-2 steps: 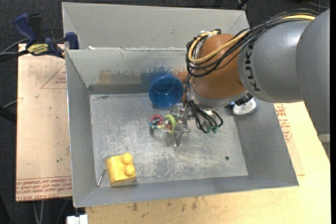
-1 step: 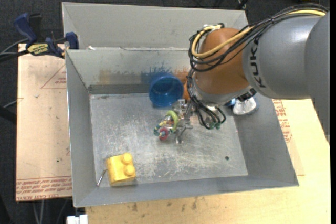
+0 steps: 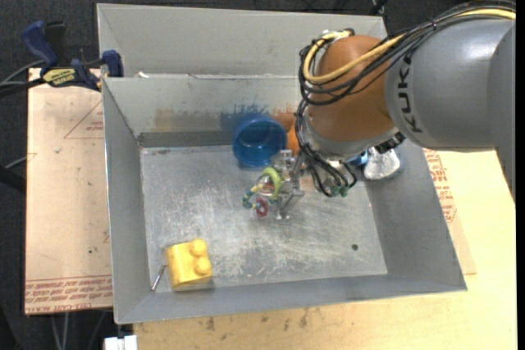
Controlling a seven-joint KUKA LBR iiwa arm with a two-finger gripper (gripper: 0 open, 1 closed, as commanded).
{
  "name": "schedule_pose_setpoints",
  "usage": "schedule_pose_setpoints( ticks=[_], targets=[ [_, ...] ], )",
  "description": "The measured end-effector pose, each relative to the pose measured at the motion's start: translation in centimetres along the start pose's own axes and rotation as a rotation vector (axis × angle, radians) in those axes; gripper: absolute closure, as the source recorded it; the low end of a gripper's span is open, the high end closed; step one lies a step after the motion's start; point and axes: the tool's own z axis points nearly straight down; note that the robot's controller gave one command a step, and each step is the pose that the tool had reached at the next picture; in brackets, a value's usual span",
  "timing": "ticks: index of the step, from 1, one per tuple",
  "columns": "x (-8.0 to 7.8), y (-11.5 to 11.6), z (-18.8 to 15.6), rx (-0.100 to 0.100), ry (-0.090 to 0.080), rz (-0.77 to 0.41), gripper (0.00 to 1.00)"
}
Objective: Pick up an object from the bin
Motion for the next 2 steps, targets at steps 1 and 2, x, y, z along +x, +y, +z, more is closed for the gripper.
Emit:
schedule_pose_setpoints(
  ticks=[1, 2],
  targets=[
    [-0.05, 0.01, -1.45, 0.000, -0.002, 0.000, 1.00],
    [-0.14, 0.02, -2.21, 0.000, -0.006, 0.001, 1.00]
  ],
)
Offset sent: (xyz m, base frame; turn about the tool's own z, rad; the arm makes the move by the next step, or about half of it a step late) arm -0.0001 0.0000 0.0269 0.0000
